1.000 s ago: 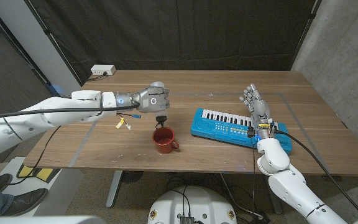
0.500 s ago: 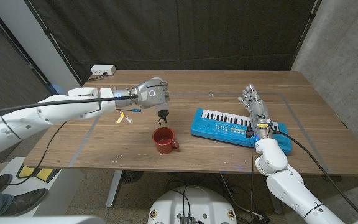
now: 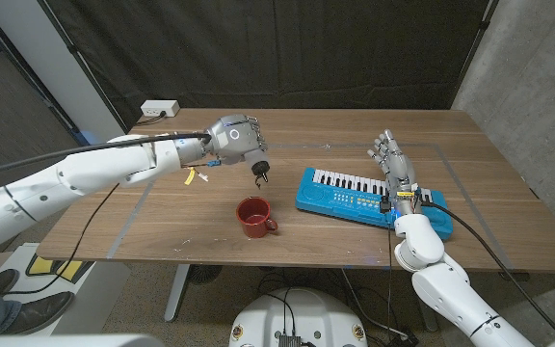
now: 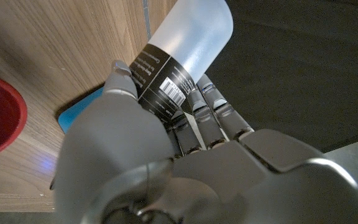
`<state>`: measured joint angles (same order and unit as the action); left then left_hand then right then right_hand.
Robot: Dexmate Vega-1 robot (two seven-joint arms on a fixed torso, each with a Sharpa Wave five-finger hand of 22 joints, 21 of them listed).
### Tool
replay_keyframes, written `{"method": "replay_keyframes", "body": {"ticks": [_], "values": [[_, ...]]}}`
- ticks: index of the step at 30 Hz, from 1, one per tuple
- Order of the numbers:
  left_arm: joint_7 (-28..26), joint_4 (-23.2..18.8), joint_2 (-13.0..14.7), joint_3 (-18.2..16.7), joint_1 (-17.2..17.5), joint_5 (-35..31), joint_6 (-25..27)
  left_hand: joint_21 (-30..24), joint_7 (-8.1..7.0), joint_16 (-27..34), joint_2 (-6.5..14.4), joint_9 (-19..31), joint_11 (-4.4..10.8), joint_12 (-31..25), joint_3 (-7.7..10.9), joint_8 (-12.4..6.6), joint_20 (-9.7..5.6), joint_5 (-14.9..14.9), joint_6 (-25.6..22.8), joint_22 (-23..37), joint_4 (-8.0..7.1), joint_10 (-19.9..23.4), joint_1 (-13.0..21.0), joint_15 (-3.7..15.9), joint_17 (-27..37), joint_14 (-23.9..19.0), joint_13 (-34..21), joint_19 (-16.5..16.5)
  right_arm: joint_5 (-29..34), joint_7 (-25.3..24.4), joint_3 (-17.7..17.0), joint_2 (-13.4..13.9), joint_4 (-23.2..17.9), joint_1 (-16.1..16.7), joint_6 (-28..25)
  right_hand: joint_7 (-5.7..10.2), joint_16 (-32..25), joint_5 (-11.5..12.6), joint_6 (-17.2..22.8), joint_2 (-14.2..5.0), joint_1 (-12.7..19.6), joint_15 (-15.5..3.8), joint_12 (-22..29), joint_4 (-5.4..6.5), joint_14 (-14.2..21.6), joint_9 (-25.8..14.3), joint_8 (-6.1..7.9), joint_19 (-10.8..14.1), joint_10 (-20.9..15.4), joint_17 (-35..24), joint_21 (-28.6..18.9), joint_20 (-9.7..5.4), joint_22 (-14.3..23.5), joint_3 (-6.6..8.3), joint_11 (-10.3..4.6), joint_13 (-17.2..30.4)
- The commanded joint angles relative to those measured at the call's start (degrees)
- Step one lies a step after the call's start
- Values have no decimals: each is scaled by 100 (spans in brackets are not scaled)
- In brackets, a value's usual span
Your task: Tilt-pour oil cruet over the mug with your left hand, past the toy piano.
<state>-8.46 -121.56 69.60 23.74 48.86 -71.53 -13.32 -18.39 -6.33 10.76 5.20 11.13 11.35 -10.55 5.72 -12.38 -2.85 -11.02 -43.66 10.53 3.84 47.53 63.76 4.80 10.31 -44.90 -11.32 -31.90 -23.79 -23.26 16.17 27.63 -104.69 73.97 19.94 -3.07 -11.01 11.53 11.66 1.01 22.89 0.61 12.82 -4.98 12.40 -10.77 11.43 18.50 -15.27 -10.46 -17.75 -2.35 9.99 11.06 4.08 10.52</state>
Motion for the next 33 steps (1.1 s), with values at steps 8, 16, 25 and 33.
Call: {"method": "replay_keyframes", "body": {"ticks": [8, 16, 25, 33], "values": [[546, 364, -786, -343, 270, 2440, 245, 38, 94, 14, 104, 11, -49, -32, 114, 3, -370, -19, 34, 30, -188, -18, 13, 706, 14, 8, -28, -14, -13, 22, -77, 140, -197, 56, -146, -3, 12, 7, 73, -58, 32, 6, -15, 1, 59, -28, -4, 13, -58, -14, 41, -134, 31, -23, 16, 31], [491, 550, -1040, -490, 478, 3272, 428, 44, 142, 15, 109, 15, -120, -27, 109, 15, -347, -22, 71, 30, -201, -58, -5, 654, 13, 15, -30, -20, -61, 71, -73, 178, -200, 14, -230, -3, 12, 7, 71, -61, 33, 13, -17, -1, 61, -28, -6, 19, -59, -14, 55, -133, 32, -26, 16, 31], [432, 730, -1205, -793, 761, 4315, 697, 60, 209, -1, 102, 19, -186, -19, 98, 47, -298, -24, 166, 29, -211, -123, -23, 605, 12, 79, -32, -8, -68, 63, -64, 229, -252, -7, -353, -7, 13, 7, 71, -63, 32, 20, -19, -3, 62, -28, -6, 24, -58, -14, 71, -131, 33, -30, 20, 31], [531, 994, -1399, -1007, 913, 5587, 727, 75, 253, 3, 117, 24, -220, -23, 97, 55, -254, -27, 204, 30, -225, -159, -38, 544, 14, 101, -34, 8, -84, 57, -66, 256, -258, -61, -441, -5, 15, 7, 74, -66, 33, 11, -20, -6, 60, -28, -6, 29, -60, -14, 84, -132, 33, -32, 17, 31]]}}
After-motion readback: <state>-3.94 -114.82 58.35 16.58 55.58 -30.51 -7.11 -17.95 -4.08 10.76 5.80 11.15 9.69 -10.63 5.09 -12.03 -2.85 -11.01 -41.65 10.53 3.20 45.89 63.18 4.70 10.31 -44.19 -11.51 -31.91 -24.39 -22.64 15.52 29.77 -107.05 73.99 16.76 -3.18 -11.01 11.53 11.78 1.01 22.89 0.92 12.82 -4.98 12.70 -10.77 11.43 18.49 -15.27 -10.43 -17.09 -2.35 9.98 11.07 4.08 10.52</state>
